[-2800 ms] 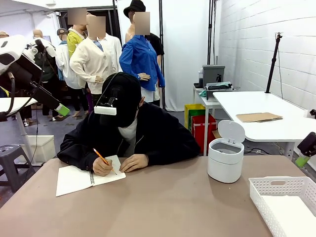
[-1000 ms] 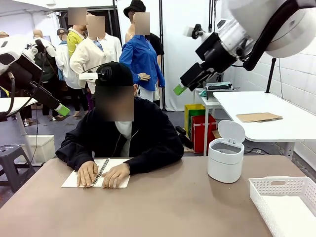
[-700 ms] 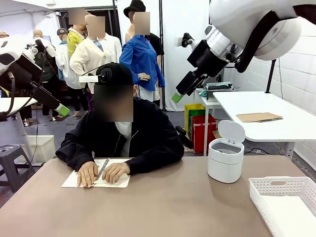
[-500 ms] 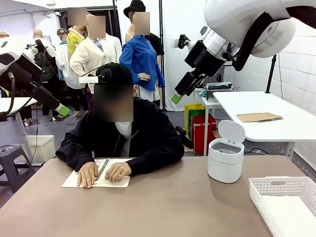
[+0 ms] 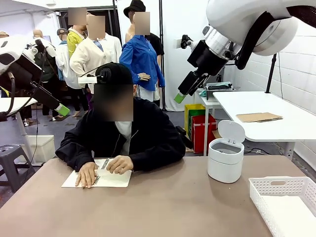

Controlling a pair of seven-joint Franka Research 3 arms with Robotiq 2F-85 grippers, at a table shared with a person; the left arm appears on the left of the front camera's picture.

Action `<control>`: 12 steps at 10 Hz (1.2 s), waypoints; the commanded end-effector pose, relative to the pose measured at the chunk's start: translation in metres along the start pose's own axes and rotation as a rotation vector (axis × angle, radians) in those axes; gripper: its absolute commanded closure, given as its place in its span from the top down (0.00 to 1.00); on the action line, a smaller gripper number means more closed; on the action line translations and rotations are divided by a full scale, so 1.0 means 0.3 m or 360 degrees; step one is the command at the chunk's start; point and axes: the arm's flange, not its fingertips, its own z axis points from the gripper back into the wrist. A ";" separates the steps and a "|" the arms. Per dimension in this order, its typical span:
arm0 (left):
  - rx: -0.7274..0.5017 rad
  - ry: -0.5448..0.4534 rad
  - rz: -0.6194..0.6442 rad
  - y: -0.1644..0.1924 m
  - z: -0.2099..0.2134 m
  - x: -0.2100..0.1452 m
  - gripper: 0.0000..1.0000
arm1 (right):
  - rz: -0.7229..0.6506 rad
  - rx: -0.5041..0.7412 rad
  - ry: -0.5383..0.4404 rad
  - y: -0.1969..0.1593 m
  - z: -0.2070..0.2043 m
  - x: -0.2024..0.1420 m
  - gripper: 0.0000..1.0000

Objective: Sort the paper based on its condition.
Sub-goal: If a person hands you a paper, place it in the Organizing basket , and if it's crumpled, put it in the Trash can.

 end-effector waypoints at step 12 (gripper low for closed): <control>0.0011 0.0015 0.0003 -0.001 0.001 -0.004 1.00 | 0.0002 -0.0006 -0.0015 0.006 -0.006 0.005 1.00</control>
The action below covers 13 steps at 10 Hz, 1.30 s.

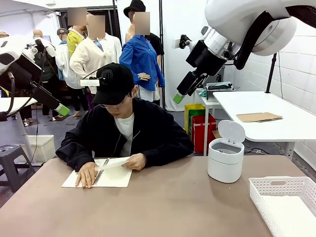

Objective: Sort the paper based on its condition.
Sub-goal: If a person hands you a paper, place it in the Organizing basket , and if it's crumpled, put it in the Trash can.

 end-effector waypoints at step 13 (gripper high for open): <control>0.0011 0.0015 0.0003 -0.001 0.001 -0.004 1.00 | -0.0003 -0.0008 -0.0015 0.000 -0.004 0.002 1.00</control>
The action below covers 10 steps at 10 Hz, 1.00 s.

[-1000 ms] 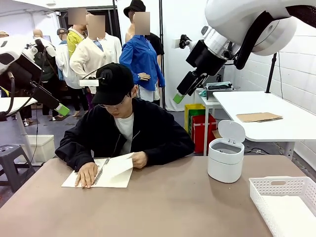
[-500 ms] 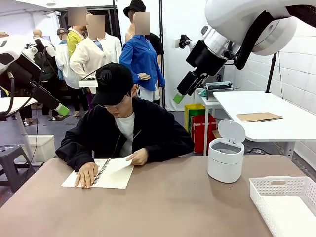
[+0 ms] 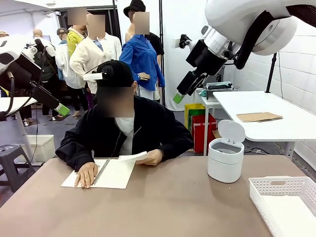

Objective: Sort the paper based on its condition.
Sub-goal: If a person hands you a paper, place it in the Organizing basket , and if it's crumpled, put it in the Trash can.

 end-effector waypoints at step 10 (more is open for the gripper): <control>0.0011 0.0015 0.0003 -0.001 0.001 -0.004 1.00 | -0.0003 -0.0008 -0.0015 0.000 -0.004 0.002 1.00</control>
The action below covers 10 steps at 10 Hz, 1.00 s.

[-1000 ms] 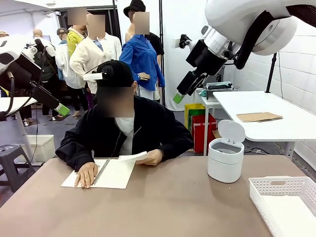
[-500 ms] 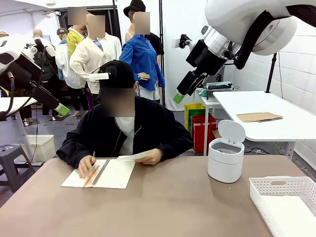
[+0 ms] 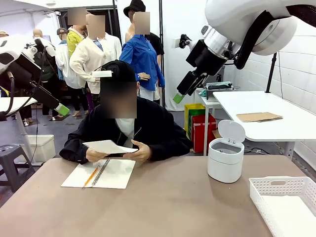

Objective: Sort the paper based on its condition.
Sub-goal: If a person hands you a paper, place it in the Organizing basket , and if it's crumpled, put it in the Trash can.

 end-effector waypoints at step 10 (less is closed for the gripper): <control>0.0011 0.0015 0.0003 -0.001 0.001 -0.004 1.00 | -0.0003 -0.0008 -0.0015 0.000 -0.004 0.002 1.00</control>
